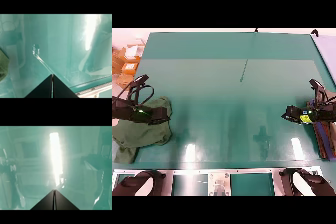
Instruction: Fold the shirts.
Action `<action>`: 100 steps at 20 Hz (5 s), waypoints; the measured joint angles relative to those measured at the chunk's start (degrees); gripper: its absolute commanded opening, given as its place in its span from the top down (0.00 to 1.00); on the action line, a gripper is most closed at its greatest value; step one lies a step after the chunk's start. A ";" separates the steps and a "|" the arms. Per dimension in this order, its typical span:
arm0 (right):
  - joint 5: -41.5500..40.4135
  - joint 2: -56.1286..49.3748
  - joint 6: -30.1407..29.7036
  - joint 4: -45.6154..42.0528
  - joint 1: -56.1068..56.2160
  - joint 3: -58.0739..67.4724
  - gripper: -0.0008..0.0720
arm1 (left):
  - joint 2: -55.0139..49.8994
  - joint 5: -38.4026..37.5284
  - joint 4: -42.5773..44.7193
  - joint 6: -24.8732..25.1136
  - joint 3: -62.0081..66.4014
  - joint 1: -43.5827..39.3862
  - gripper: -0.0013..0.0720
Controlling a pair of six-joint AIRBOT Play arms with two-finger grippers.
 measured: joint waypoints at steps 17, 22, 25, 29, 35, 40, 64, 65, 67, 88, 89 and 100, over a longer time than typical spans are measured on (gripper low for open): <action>-0.44 0.00 0.00 0.00 0.00 0.00 0.97 | 0.00 9.53 -1.25 0.00 0.00 -0.02 0.95; -1.77 0.00 0.00 0.00 0.00 0.00 0.97 | 0.00 14.99 -2.34 0.02 0.00 -0.02 0.89; -2.58 0.00 0.00 0.00 0.00 0.00 0.91 | 0.00 15.69 4.66 -0.15 0.09 0.00 0.00; -2.97 0.00 0.02 0.00 0.00 0.00 0.73 | 0.00 12.92 27.21 -5.68 -0.07 4.42 0.00; -3.21 0.00 0.00 -0.11 0.00 0.00 0.73 | -0.61 12.90 39.10 -8.72 -9.25 20.55 0.00; -3.23 0.00 0.00 -0.13 0.00 0.00 0.73 | -3.43 26.21 37.75 -9.22 -18.97 24.85 0.03; -3.15 0.00 -0.02 0.02 0.00 6.45 0.73 | -10.71 28.46 3.15 0.72 16.44 -17.99 0.95; -3.15 0.00 -0.02 0.02 0.00 7.21 0.73 | -11.61 29.22 2.58 0.15 16.92 -21.11 0.95; -3.15 0.00 -0.02 0.02 0.00 8.35 0.68 | -14.88 30.34 1.79 -0.66 17.59 -26.58 0.95; -11.85 -15.82 -4.94 14.53 6.69 -7.63 0.40 | -28.35 17.27 -1.66 -0.94 16.13 -5.44 0.01; -12.94 -17.55 -5.64 14.97 6.51 -6.73 0.40 | -28.33 16.50 -3.17 0.22 15.04 -5.27 0.01; -12.15 -42.27 -11.28 17.75 5.68 14.23 0.52 | -28.30 20.20 -13.86 5.86 -3.43 -5.11 0.02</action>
